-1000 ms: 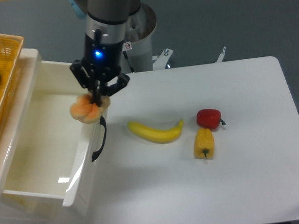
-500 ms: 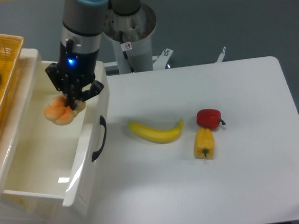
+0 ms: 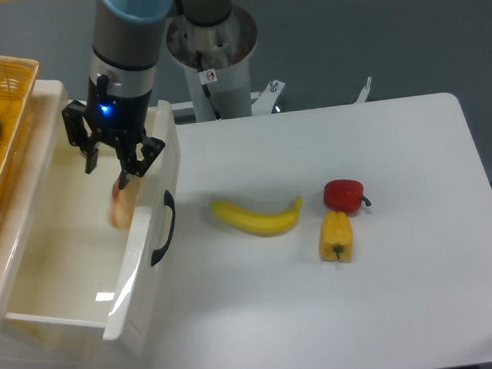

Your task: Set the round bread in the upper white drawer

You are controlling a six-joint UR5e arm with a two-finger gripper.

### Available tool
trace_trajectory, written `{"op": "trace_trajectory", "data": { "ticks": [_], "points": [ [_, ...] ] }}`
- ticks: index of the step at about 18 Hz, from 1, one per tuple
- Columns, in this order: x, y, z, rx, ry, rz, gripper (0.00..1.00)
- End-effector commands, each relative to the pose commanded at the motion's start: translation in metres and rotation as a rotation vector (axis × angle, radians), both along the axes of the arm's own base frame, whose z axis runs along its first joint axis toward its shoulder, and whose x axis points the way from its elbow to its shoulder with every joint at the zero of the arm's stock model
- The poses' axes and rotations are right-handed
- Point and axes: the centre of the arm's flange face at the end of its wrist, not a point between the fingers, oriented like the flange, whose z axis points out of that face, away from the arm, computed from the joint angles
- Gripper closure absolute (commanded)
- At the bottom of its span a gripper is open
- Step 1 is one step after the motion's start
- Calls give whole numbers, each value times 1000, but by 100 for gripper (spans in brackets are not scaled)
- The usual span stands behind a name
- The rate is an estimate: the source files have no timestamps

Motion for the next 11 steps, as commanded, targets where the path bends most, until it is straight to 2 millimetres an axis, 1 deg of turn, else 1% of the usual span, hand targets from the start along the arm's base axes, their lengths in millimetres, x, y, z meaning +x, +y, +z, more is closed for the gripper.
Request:
{"op": "trace_trajectory", "data": {
  "ticks": [3, 4, 6, 8, 11],
  "points": [
    [0, 0, 0, -2, -2, 0, 31],
    [0, -1, 0, -2, 0, 0, 26],
    [-3, -1, 0, -4, 7, 5, 0],
    [-10, -2, -1, -2, 12, 16, 0],
    [-26, -8, 0, -14, 39, 46, 0]
  ]
}}
